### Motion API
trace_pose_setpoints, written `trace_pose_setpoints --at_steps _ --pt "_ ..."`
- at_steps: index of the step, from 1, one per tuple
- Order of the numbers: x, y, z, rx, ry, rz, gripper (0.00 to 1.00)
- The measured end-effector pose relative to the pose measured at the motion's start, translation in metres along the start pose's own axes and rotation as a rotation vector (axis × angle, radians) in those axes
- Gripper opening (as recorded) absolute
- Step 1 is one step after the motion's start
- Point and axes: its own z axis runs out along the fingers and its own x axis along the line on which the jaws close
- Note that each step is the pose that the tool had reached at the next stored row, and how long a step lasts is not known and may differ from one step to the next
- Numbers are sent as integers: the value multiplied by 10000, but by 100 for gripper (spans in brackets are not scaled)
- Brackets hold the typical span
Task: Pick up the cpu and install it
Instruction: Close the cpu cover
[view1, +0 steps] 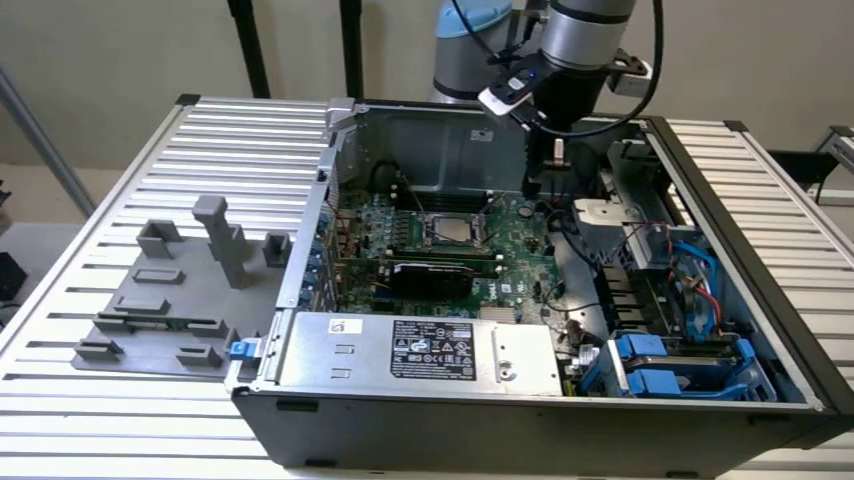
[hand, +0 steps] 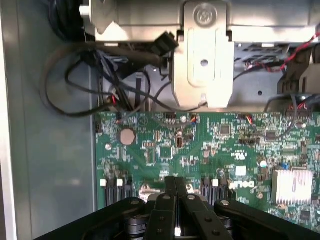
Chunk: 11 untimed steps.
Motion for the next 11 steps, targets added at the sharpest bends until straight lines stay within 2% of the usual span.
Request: trace_pose_setpoints --at_steps 3,11 --pt "-11 27 53 0 -1 -7 11" --pt "-36 31 198 1 -2 -10 11"
